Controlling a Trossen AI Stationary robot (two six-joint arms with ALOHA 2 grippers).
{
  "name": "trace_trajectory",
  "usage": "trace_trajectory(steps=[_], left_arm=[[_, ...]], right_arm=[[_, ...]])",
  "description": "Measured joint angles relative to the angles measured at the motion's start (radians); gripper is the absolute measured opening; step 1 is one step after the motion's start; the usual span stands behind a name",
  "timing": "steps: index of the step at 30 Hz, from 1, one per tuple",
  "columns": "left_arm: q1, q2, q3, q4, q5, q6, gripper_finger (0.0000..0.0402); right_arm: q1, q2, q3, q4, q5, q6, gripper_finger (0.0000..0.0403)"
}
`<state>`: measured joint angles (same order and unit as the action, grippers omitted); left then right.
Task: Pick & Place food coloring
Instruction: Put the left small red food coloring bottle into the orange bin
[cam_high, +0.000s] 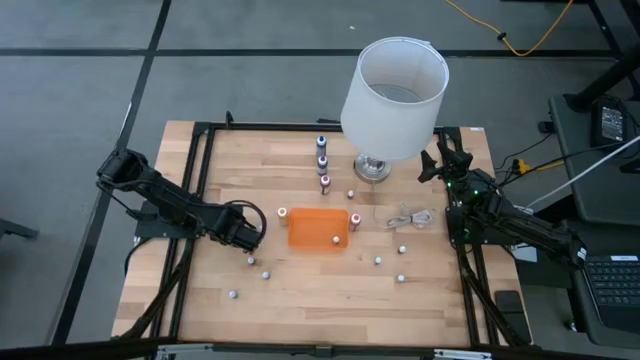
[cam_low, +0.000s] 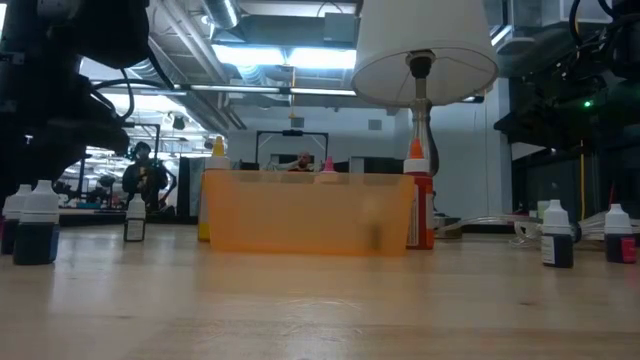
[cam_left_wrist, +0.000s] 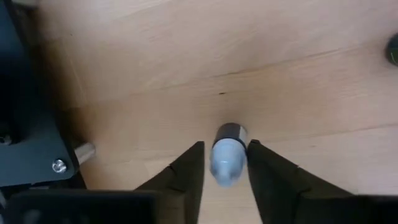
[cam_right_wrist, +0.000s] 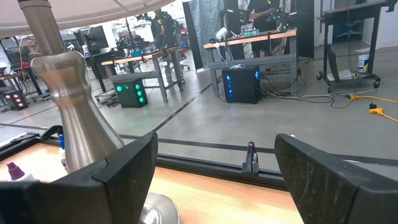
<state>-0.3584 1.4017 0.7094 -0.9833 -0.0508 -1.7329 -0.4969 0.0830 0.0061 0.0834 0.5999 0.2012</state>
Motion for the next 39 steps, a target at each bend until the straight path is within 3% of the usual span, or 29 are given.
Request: trace_trajectory(steps=[6,18,32,39], left_arm=[[0.0,0.0,0.001,0.0,0.01,0.035,0.0062],[0.037,-0.065,0.111,-0.005,-0.001,0.142,0.0064],[0.16,-0.101,0.451,-0.149,-0.036,0.476,0.0064],[0.199,-0.072,0.614,-0.173,-0.001,0.646,0.0065]], right_arm=[[0.0,0.0,0.0,0.0,0.0,0.0,0.0323],[0.0,0.0,0.0,0.0,0.0,0.0,0.0323],[0.0,0.0,0.0,0.0,0.0,0.0,0.0323],[0.0,0.0,0.0,0.0,0.0,0.0,0.0323]])
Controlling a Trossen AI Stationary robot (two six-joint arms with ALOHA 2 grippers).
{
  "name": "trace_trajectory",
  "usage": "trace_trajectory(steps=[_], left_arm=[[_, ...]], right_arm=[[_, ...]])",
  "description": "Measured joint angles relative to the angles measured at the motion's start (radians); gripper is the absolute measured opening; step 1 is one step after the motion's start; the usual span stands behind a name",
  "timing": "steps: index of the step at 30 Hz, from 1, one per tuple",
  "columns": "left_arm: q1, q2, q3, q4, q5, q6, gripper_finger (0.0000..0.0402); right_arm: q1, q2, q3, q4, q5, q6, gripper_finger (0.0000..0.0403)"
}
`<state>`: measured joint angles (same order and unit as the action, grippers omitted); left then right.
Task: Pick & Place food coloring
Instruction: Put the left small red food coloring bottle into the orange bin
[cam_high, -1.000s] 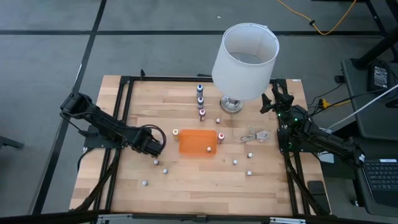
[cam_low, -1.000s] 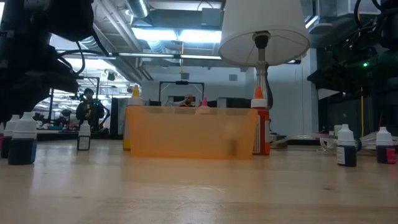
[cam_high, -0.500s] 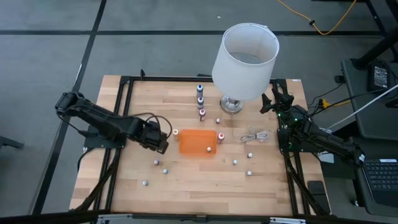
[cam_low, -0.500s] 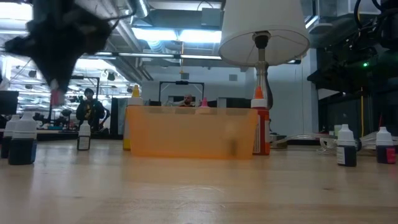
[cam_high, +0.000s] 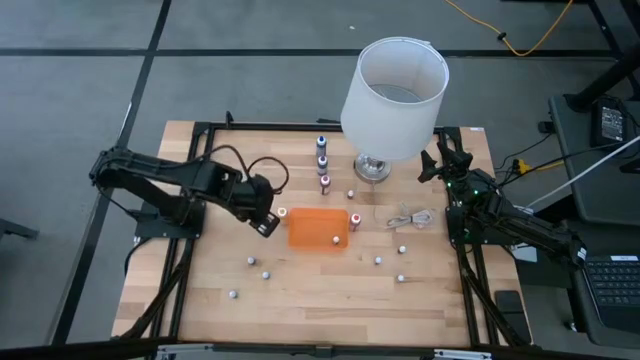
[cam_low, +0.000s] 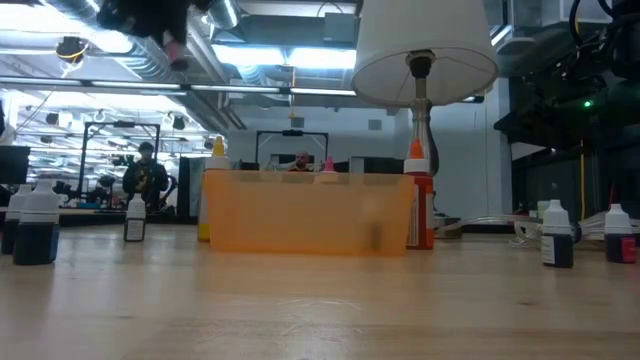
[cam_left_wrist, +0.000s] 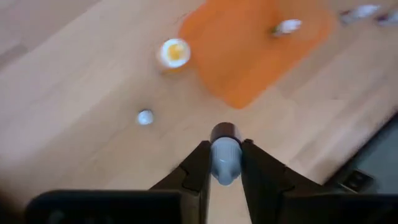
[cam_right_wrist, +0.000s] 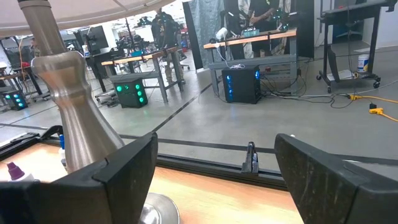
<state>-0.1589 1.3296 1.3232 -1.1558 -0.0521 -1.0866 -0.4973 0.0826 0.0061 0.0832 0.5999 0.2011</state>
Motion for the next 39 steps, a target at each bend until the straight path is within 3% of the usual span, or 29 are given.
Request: trace_trajectory(steps=[22,32,39], left_arm=[[0.057,0.375,0.429,-0.12,0.077,0.493,0.0065],[0.049,0.492,0.44,-0.132,0.058,0.682,0.0063],[0.038,0.549,0.424,-0.131,-0.006,0.716,0.0062]], right_arm=[[0.0,0.0,0.0,0.0,0.0,0.0,0.0323],[0.0,0.0,0.0,0.0,0.0,0.0,0.0323],[0.0,0.0,0.0,0.0,0.0,0.0,0.0323]])
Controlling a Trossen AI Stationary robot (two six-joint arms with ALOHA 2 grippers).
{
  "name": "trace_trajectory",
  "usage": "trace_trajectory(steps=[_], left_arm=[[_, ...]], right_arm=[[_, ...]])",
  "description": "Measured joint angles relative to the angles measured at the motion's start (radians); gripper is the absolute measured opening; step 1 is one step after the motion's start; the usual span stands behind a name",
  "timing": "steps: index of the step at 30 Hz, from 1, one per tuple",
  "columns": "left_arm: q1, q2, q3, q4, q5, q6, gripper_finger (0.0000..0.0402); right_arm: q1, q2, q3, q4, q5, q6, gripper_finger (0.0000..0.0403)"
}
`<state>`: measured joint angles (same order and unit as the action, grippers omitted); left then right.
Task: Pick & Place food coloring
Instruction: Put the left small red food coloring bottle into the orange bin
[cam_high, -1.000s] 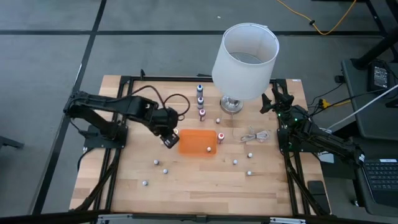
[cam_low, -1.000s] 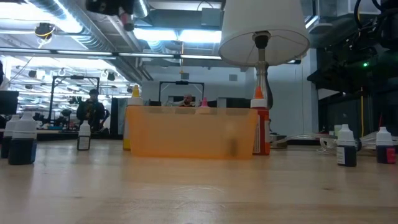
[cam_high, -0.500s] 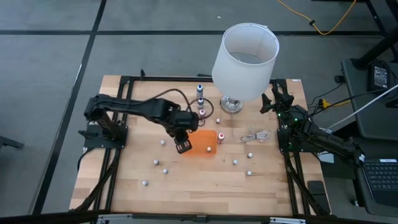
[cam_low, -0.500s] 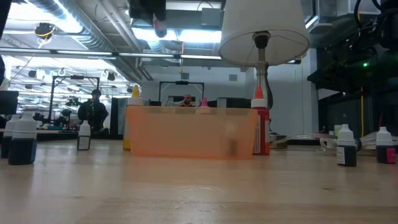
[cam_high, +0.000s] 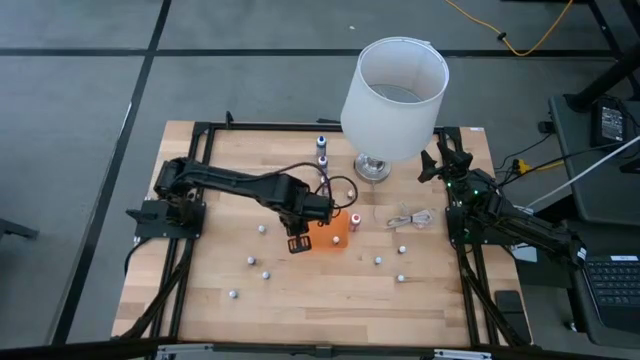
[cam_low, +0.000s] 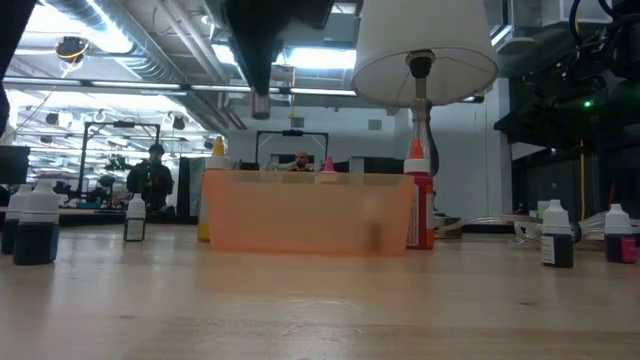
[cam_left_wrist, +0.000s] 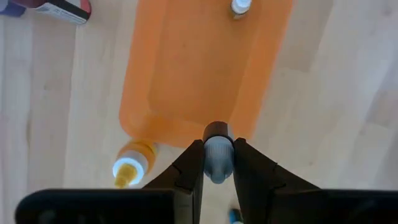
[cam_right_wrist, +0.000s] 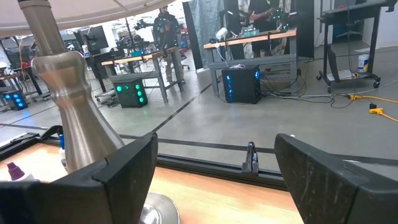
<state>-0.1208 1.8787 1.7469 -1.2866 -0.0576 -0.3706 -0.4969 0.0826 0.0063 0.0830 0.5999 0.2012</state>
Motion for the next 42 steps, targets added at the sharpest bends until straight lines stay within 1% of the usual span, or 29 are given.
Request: trace_trajectory(steps=[3,5,9,14,21,23,33,42], left_arm=[[-0.008,0.009,-0.038,0.013,-0.043,0.0,0.0062],[-0.012,0.005,-0.065,0.047,-0.054,0.002,0.0062],[-0.018,0.007,-0.118,0.081,-0.05,0.014,0.0061],[-0.024,0.006,-0.178,0.161,-0.049,0.046,0.0061],[-0.024,0.034,-0.23,0.217,-0.033,0.072,0.0061],[-0.024,0.05,-0.233,0.247,-0.025,0.079,0.0061],[-0.028,0.123,-0.236,0.245,-0.029,0.105,0.0061],[-0.026,0.132,-0.236,0.247,-0.034,0.105,0.0061]], right_arm=[[0.0,0.0,0.0,0.0,0.0,0.0,0.0323],[0.0,0.0,0.0,0.0,0.0,0.0,0.0323],[0.0,0.0,0.0,0.0,0.0,0.0,0.0323],[0.0,0.0,0.0,0.0,0.0,0.0,0.0323],[0.0,0.0,0.0,0.0,0.0,0.0,0.0323],[0.0,0.0,0.0,0.0,0.0,0.0,0.0323],[0.0,0.0,0.0,0.0,0.0,0.0,0.0323],[0.0,0.0,0.0,0.0,0.0,0.0,0.0323]])
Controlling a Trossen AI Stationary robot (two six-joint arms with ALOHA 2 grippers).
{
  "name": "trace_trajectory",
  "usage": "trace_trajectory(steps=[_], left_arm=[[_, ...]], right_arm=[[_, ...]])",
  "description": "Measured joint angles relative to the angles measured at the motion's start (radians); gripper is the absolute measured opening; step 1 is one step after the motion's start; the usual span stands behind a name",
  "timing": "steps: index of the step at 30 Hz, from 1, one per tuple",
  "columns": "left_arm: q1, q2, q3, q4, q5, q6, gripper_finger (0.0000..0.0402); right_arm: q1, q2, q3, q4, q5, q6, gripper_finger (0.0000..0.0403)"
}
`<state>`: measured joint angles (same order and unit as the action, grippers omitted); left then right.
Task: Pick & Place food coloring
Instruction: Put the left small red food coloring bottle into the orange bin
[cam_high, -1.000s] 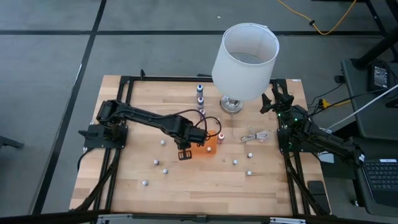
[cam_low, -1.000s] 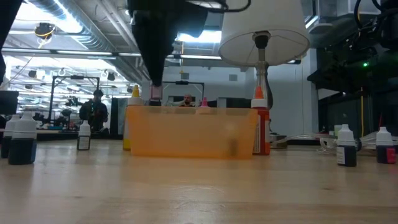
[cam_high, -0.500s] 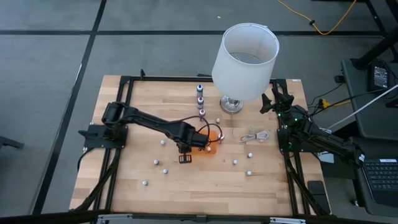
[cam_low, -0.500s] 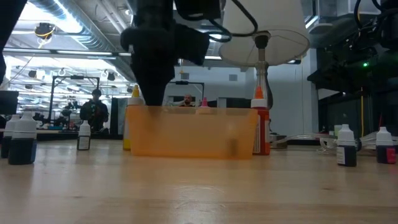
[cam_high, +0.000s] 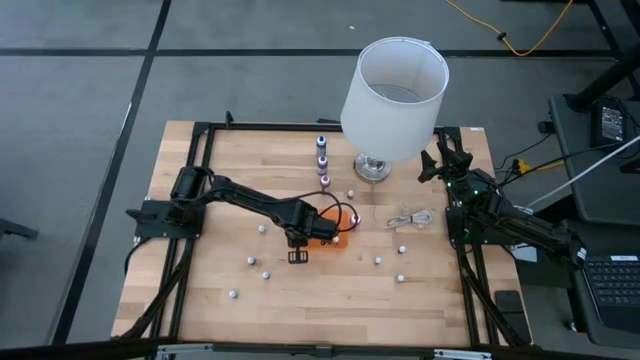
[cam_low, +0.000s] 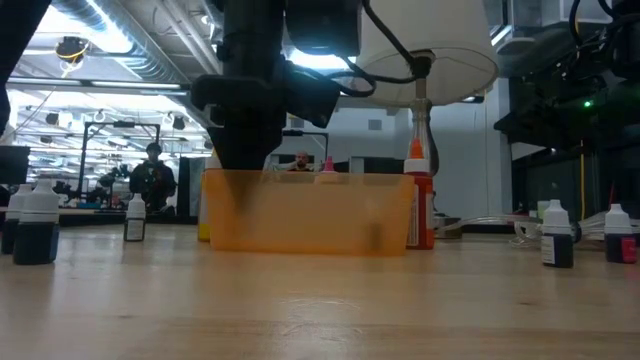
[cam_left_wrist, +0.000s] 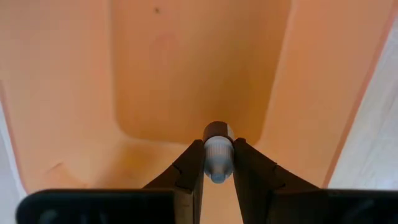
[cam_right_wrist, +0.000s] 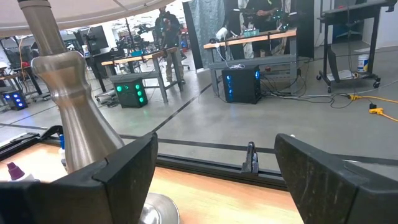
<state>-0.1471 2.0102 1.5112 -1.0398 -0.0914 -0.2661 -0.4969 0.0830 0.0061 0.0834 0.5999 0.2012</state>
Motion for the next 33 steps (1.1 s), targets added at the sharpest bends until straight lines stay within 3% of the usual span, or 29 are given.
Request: trace_trajectory(steps=[28,33], left_arm=[[-0.011,0.004,-0.047,0.039,-0.003,-0.009,0.0061],[-0.011,0.004,-0.047,0.047,0.006,-0.009,0.0076]], right_arm=[[0.0,0.0,0.0,0.0,0.0,0.0,0.0323],[0.0,0.0,0.0,0.0,0.0,0.0,0.0323]])
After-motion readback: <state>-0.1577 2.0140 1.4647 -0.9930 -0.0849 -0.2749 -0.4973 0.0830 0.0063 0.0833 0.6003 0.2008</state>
